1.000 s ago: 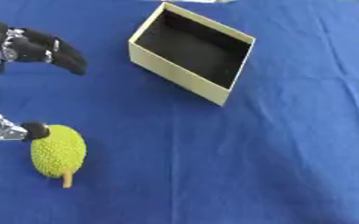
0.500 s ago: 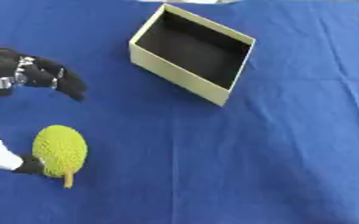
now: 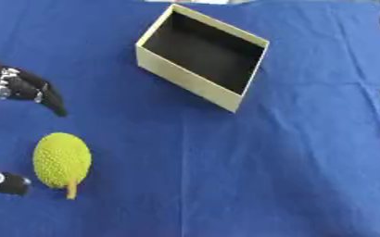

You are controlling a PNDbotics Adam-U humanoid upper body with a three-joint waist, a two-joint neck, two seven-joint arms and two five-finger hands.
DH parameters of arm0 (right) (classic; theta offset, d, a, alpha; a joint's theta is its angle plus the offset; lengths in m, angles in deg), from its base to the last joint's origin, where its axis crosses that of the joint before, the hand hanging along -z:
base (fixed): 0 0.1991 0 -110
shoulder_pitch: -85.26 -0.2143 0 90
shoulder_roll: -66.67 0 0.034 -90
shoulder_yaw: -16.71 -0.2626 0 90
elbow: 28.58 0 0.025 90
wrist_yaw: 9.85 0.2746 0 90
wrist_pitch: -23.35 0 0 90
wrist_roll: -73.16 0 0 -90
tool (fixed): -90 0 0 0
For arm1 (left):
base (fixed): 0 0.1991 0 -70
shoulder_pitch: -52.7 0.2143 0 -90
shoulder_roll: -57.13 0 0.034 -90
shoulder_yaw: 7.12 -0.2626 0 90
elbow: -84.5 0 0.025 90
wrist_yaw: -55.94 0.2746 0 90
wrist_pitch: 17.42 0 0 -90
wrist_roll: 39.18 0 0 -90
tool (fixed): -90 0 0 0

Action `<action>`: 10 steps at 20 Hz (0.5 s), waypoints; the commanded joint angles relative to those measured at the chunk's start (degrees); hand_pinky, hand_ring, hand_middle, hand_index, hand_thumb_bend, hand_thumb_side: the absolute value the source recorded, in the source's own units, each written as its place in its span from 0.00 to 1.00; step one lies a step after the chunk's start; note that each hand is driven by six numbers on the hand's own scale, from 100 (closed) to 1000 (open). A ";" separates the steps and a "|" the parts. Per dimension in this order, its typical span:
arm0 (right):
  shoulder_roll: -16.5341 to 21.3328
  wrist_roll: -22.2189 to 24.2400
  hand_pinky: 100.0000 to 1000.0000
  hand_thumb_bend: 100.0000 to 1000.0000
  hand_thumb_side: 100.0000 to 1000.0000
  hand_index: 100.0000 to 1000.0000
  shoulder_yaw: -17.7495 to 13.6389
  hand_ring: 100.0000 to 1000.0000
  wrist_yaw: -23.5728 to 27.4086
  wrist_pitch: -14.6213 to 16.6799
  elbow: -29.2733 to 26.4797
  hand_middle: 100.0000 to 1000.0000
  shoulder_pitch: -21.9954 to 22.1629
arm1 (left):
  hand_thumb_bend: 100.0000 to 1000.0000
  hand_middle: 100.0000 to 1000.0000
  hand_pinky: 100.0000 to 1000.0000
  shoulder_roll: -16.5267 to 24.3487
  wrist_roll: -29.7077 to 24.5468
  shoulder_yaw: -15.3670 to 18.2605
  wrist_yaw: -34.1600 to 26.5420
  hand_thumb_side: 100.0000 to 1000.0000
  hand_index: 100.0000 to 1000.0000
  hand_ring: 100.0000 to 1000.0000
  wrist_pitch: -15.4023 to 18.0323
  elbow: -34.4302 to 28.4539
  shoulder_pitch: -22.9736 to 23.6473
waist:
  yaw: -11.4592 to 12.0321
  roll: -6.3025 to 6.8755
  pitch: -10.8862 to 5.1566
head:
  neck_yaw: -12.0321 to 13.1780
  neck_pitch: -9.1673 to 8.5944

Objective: Pick up objects on the table and place them in the box.

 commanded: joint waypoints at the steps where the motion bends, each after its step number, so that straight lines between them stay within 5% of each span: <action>1: 1.37 0.16 0.71 0.00 0.32 0.75 -0.33 0.65 0.29 0.06 -0.93 0.57 -0.45 | 0.66 0.71 0.83 0.20 -2.29 0.04 1.49 0.47 0.82 0.84 1.45 0.77 -0.20 | -0.11 0.05 -1.09 | 0.12 -0.03; 6: 1.23 0.32 0.72 0.00 0.32 0.75 -0.24 0.65 0.40 0.04 -0.93 0.57 -0.47 | 0.62 0.72 0.82 -1.75 -2.32 -0.43 4.51 0.23 0.82 0.84 0.71 2.76 0.19 | -0.15 -0.16 -1.05 | 0.22 -0.11; 10: 1.10 0.42 0.72 0.00 0.32 0.75 -0.20 0.65 0.48 0.04 -0.93 0.57 -0.52 | 0.63 0.74 0.82 -3.14 -2.32 -0.65 6.56 0.22 0.82 0.84 0.52 4.39 0.52 | -0.17 -0.31 -1.01 | 0.30 -0.19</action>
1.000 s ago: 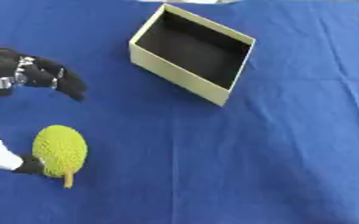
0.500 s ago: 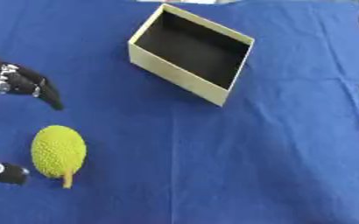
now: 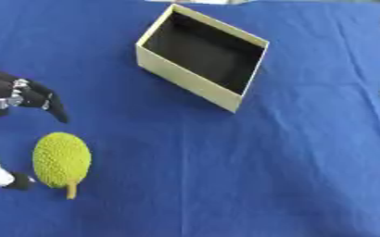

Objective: Pick up objects on the table and place them in the box.

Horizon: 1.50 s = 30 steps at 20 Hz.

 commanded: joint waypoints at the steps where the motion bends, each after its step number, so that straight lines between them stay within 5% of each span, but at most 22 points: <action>1: 1.09 0.31 0.72 0.00 0.33 0.75 -0.18 0.65 0.24 0.09 -0.93 0.57 -0.50 | 0.63 0.75 0.82 0.01 -1.55 0.33 1.79 0.21 0.82 0.84 1.31 1.00 -0.34 | -0.03 0.17 -1.04 | 0.09 -0.18; 9: 0.81 0.59 0.72 0.00 0.33 0.75 -0.05 0.65 0.46 0.12 -0.93 0.57 -0.71 | 0.63 0.76 0.75 -2.22 -1.55 -0.39 7.19 0.05 0.83 0.82 1.96 5.04 0.14 | -0.11 -0.06 -1.03 | 0.25 -0.31; 19: 0.56 0.87 0.72 0.00 0.33 0.75 0.13 0.65 0.70 0.08 -0.93 0.56 -0.80 | 0.52 0.74 0.66 -4.82 0.54 -1.11 10.98 0.12 0.82 0.79 1.26 7.31 0.09 | -0.12 -0.29 -1.05 | 0.57 -0.37; 30: 0.50 0.99 0.72 0.00 0.34 0.75 0.23 0.65 0.80 -0.08 -0.93 0.56 -0.73 | 0.38 0.65 0.60 -5.76 1.00 -0.51 6.42 0.08 0.74 0.72 -0.51 4.90 0.10 | -0.18 -0.36 -0.97 | 0.61 -0.26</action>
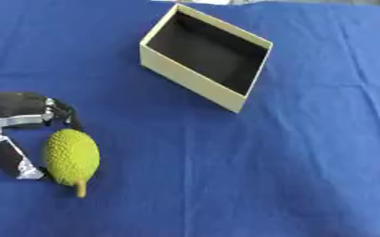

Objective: Pick up objects on the table and place them in the box.

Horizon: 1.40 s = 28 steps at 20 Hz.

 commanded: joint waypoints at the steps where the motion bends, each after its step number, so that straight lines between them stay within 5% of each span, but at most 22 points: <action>1: 1.00 0.13 0.72 0.00 0.34 0.75 -0.10 0.65 0.32 -0.12 -0.93 0.56 -0.61 | 0.36 0.63 0.58 1.01 0.04 1.05 -1.68 0.08 0.73 0.71 -0.64 -1.94 -0.47 | -0.05 0.19 -1.01 | 0.06 -0.19; 4: 1.00 0.18 0.72 0.00 0.34 0.75 -0.07 0.65 0.33 -0.18 -0.93 0.56 -0.58 | 0.25 0.57 0.53 1.32 0.80 1.61 -3.24 0.09 0.67 0.65 -1.54 -3.22 -0.41 | -0.05 0.19 -0.99 | 0.03 -0.16; 6: 1.02 0.17 0.72 0.00 0.34 0.75 -0.05 0.65 0.34 -0.19 -0.93 0.56 -0.54 | 0.11 0.48 0.44 1.45 2.14 2.24 -4.20 0.10 0.58 0.55 -2.62 -4.00 -0.37 | -0.02 0.19 -1.01 | 0.01 -0.13; 9: 1.01 0.21 0.72 0.00 0.34 0.75 -0.02 0.65 0.36 -0.20 -0.93 0.56 -0.54 | 0.03 0.33 0.28 1.17 6.67 2.58 -5.58 0.10 0.42 0.40 -6.01 -3.90 -0.28 | -0.05 0.17 -1.02 | 0.07 -0.24; 13: 0.96 0.24 0.72 0.00 0.34 0.75 0.00 0.65 0.42 -0.16 -0.93 0.56 -0.54 | 0.04 0.28 0.23 0.60 11.79 1.57 -6.93 0.08 0.37 0.35 -8.85 -3.55 -0.26 | -0.16 0.14 -1.00 | 0.15 -0.33; 14: 0.95 0.25 0.72 0.00 0.35 0.75 0.00 0.65 0.43 -0.16 -0.93 0.56 -0.54 | 0.13 0.30 0.22 0.53 12.31 1.41 -7.06 0.05 0.39 0.34 -8.97 -3.57 -0.25 | -0.18 0.14 -0.99 | 0.16 -0.34; 19: 0.90 0.21 0.72 0.00 0.35 0.75 -0.06 0.65 0.43 -0.14 -0.93 0.55 -0.53 | 0.24 0.33 0.22 0.52 15.56 2.11 -5.47 0.01 0.42 0.35 -6.19 -5.21 0.08 | -0.20 0.10 -0.98 | 0.02 -0.55; 28: 0.73 0.07 0.72 0.00 0.35 0.75 -0.17 0.65 0.43 -0.17 -0.93 0.55 -0.45 | 0.31 0.33 0.21 -2.75 30.90 7.42 1.26 0.00 0.42 0.35 -1.46 -9.64 -2.78 | -0.15 -0.14 -1.08 | -0.29 -1.27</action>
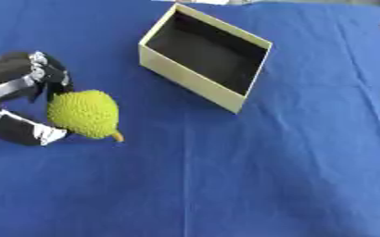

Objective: Pick up objects on the table and place them in the box.

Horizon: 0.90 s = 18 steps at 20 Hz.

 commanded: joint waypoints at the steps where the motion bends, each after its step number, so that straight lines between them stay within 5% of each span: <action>1: 0.75 -0.10 0.72 0.00 0.35 0.75 -0.45 0.65 0.39 0.03 -0.93 0.55 -0.50 | 0.35 0.33 0.21 -1.42 4.33 2.21 3.09 0.00 0.42 0.35 1.49 -1.56 -2.99 | -0.10 0.13 -1.23 | -0.13 -0.87; 10: 0.53 0.12 0.72 0.00 0.35 0.75 -0.28 0.65 0.66 0.08 -0.93 0.55 -0.72 | 0.55 0.35 0.23 -6.70 11.72 1.01 9.71 0.00 0.43 0.36 4.05 0.42 -10.14 | -0.55 0.17 -1.32 | 0.10 -1.93; 18: -0.10 0.10 0.72 0.00 0.34 0.75 -0.32 0.65 0.98 0.25 -0.93 0.55 -1.34 | 0.55 0.36 0.25 -16.58 15.93 1.59 17.38 0.00 0.44 0.37 6.24 7.98 -15.86 | -1.16 -0.10 -1.49 | 1.45 -2.53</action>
